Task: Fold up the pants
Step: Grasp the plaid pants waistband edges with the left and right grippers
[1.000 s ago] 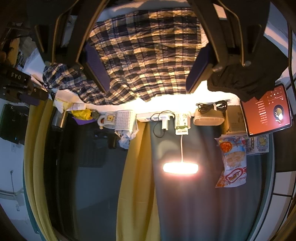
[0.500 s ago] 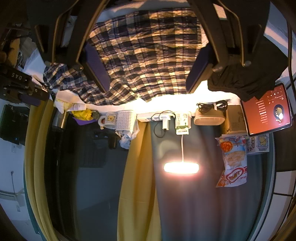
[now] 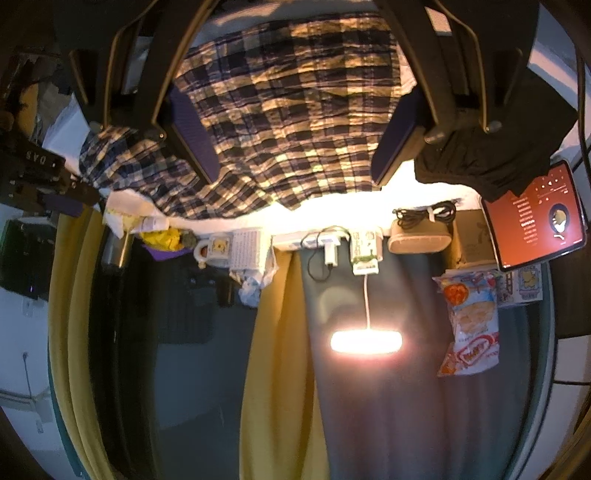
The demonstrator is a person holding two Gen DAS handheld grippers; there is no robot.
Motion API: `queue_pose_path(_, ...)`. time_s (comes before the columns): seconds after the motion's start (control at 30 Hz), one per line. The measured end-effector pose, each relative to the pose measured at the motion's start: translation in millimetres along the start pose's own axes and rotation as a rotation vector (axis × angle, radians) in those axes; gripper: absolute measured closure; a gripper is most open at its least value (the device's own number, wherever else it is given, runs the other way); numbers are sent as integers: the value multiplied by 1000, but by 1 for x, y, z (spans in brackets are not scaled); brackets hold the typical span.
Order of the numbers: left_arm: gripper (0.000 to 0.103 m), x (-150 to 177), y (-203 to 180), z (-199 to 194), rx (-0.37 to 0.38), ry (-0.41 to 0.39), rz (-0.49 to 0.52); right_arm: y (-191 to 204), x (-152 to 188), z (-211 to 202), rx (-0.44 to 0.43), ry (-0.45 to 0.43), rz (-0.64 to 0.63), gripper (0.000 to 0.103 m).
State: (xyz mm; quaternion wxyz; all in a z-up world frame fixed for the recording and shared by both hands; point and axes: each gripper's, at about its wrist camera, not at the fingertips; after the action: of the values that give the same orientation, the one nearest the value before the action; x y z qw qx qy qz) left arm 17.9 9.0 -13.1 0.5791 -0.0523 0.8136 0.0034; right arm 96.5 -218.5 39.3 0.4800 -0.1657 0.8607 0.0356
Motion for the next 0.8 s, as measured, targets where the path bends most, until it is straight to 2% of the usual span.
queue_pose_path(0.27,18,4,34,83,-21,185,-32,-39,1,57,48,95,40,52)
queue_pose_path(0.57,18,3,81,182,-48,375,-70,-88,-14,121,69,175,72,52)
queue_pose_path(0.67,18,2,94,218,-27,447,-71,-101,-25,145,64,199,65,52)
queue_pose_path(0.8,18,6,109,258,-39,532,-81,-114,-36,187,28,263,55,52)
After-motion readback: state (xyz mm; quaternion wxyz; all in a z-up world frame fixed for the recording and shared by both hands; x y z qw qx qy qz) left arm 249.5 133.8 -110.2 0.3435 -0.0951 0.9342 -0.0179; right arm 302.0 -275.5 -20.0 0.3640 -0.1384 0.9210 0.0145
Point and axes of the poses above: each gripper's, at about its wrist camera, not at the fingertips, and z roughly the way its jaws point, y to its left, x to its underside, and after that the axes turned 3 degrees about -y, right-handed
